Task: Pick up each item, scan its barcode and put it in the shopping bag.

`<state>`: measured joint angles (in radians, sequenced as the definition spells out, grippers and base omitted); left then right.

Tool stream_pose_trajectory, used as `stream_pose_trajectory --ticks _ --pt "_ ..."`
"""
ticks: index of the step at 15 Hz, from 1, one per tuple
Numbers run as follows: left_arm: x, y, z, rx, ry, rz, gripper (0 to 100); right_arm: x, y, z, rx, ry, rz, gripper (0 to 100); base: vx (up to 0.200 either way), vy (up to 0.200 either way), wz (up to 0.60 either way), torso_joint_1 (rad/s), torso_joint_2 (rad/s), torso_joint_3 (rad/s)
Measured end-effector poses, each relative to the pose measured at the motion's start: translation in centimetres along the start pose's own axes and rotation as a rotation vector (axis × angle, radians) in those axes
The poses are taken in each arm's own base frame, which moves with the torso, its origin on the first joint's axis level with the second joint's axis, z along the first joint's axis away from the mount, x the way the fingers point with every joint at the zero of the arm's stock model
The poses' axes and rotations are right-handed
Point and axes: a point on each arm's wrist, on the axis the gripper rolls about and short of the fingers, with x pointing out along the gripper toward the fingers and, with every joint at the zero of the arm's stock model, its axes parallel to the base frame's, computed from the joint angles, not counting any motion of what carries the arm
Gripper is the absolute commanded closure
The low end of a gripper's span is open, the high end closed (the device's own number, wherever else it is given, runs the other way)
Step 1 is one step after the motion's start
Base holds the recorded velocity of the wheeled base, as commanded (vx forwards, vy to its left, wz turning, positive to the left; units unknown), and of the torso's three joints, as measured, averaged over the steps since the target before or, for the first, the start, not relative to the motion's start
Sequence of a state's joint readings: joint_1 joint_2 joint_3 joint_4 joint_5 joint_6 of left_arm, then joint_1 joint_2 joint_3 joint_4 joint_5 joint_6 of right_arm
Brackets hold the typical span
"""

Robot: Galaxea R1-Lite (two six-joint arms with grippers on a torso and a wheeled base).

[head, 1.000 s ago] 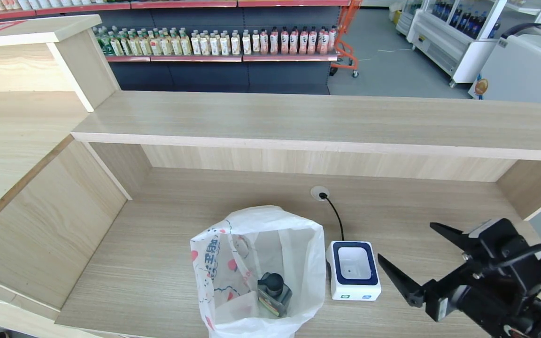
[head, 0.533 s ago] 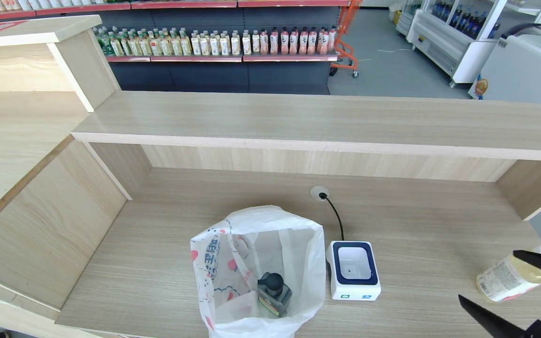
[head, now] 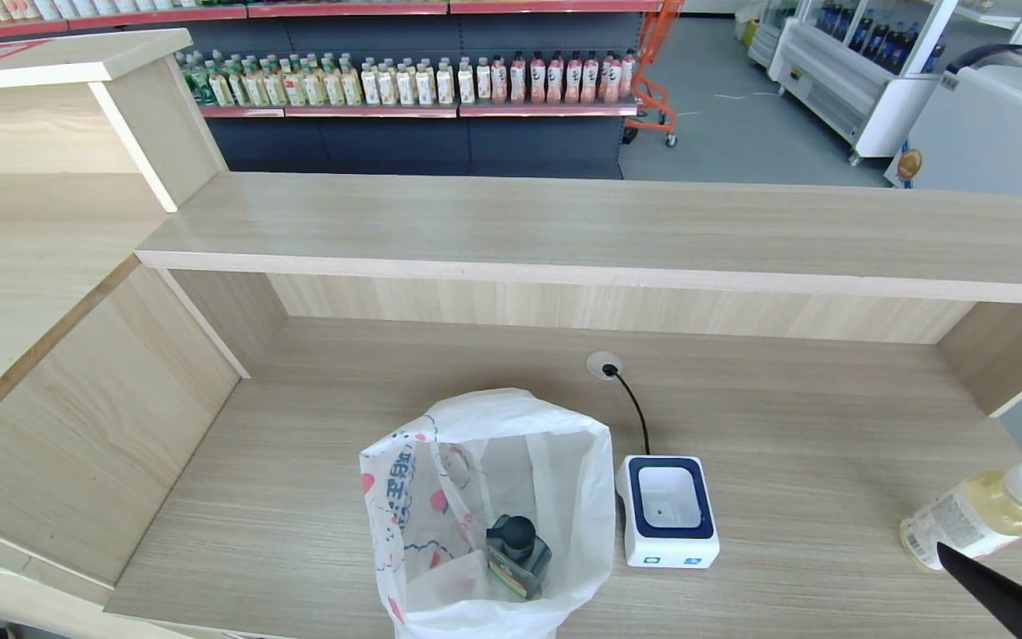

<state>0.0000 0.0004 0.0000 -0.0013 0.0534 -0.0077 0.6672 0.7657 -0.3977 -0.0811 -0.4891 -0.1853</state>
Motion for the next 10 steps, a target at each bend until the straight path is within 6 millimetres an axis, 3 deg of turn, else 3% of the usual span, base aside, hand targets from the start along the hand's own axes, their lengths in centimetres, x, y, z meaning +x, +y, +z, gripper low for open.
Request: stream_pose_trajectory --ticks 3,10 --pt "0.00 0.00 0.00 0.000 0.000 0.000 0 -0.16 -0.25 -0.40 0.017 0.008 -0.032 0 0.000 0.000 0.00 0.000 0.00 0.000" --pt "0.00 0.00 0.00 0.002 0.000 0.000 0 -0.49 -0.52 -1.03 0.029 0.011 -0.064 0 -0.200 0.000 0.00 0.003 0.00 0.003"
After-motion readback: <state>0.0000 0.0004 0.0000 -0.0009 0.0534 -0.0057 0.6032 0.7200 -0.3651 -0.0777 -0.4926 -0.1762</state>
